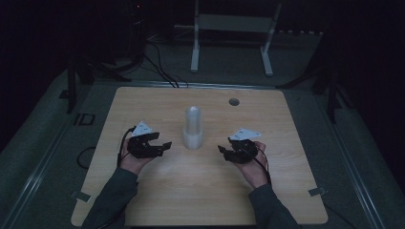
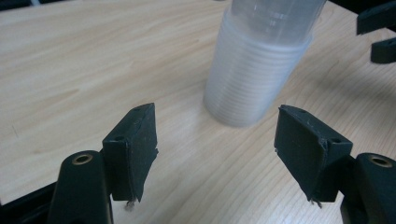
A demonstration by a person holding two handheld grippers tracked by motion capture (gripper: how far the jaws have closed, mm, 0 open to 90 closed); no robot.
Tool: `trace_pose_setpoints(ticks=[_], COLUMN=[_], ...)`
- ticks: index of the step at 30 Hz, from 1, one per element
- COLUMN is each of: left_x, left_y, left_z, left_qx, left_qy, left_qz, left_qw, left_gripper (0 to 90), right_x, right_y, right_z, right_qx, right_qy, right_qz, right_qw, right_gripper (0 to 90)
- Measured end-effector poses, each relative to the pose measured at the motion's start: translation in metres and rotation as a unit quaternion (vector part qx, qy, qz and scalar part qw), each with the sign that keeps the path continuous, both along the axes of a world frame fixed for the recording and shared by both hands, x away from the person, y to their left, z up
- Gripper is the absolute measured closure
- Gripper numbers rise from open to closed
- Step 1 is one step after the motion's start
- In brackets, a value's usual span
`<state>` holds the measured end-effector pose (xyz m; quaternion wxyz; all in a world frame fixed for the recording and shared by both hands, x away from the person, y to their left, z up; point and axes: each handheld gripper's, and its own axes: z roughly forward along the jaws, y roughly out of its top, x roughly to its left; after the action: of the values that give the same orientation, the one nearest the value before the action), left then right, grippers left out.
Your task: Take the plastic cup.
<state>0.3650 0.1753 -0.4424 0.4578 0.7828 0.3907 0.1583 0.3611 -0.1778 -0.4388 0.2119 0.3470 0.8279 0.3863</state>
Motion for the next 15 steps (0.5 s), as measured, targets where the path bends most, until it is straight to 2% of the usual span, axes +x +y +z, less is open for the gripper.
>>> trace_pose_setpoints(ticks=[9, 15], left_x=[0.004, 0.006], left_y=[-0.010, -0.015], left_z=[0.017, 0.023], left_qx=[0.005, 0.010], left_qy=[-0.018, -0.021], left_qz=[-0.015, -0.023], left_qw=[0.9997, 0.9995], left_gripper=[29.9, 29.9], right_x=[0.006, 0.010], right_y=[0.010, 0.016], right_z=[0.002, 0.003], right_qx=[-0.005, -0.001], right_qy=[0.002, 0.003], right_qz=[-0.001, 0.000], right_qw=[1.0000, 1.0000], right_gripper=[47.2, 46.1])
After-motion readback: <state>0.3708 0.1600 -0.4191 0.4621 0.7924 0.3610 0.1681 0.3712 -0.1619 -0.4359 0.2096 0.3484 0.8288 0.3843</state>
